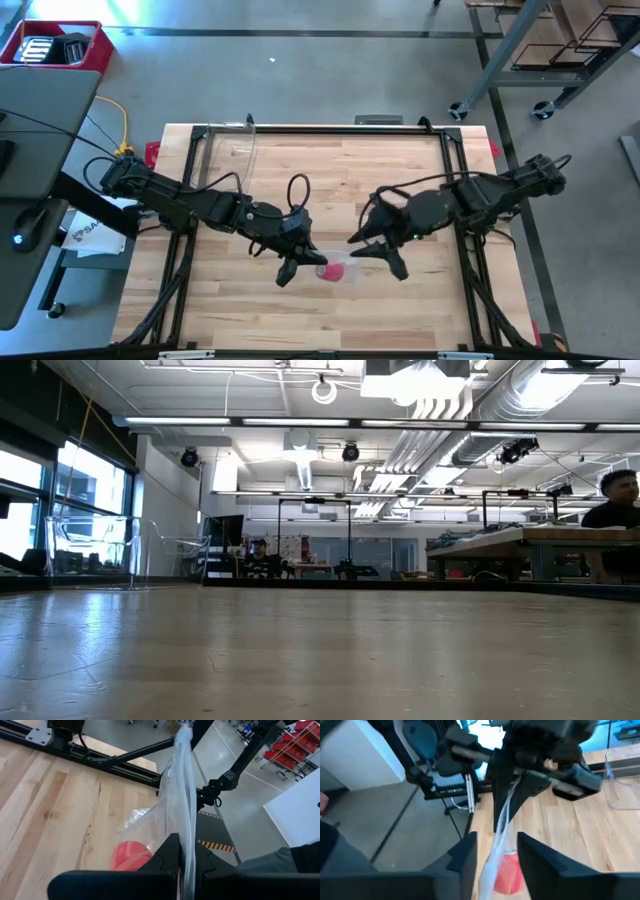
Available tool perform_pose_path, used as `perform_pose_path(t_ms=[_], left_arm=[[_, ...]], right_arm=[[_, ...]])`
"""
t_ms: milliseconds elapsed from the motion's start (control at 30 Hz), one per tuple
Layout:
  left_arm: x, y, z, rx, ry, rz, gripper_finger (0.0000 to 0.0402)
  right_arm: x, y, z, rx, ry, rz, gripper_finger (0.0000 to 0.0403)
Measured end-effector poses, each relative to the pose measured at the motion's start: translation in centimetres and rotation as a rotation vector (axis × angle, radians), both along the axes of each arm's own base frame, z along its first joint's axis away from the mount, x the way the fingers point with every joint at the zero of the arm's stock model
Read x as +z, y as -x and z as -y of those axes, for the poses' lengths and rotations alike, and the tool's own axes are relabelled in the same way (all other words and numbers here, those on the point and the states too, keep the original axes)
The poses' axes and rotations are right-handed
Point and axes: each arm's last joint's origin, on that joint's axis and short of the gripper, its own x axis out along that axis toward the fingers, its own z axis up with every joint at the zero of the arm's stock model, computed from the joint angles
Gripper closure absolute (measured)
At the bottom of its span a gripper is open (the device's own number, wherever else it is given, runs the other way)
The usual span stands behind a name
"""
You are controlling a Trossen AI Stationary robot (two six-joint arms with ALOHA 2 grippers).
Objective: Roll bandage
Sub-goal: Close the transparent zip bag
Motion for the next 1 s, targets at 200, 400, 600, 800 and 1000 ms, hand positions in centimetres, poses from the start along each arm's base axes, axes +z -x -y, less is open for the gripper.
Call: perform_pose_path(t_ms=[200, 400, 600, 800, 1000], left_arm=[[0.0, 0.0, 0.0, 0.008, 0.02, -0.007, 0.0401], [0.2, 0.1, 0.0, 0.009, 0.026, 0.002, 0.0401], [0.2, 0.1, 0.0, 0.019, 0.046, -0.008, 0.0401], [0.1, 0.1, 0.0, 0.019, 0.045, -0.012, 0.0401], [0.1, 0.1, 0.0, 0.02, 0.044, -0.016, 0.0401]], right_arm=[[2.3, 1.7, 1.1, -0.039, -0.02, -0.014, 0.022], [2.4, 3.3, 0.5, -0.068, 0.062, -0.113, 0.0221], [0.4, 2.8, -1.7, -0.049, 0.034, -0.26, 0.0222], [0.0, 1.4, -3.4, -0.061, 0.044, -0.185, 0.0222], [-0.5, 0.2, -3.8, -0.152, 0.125, -0.121, 0.023]])
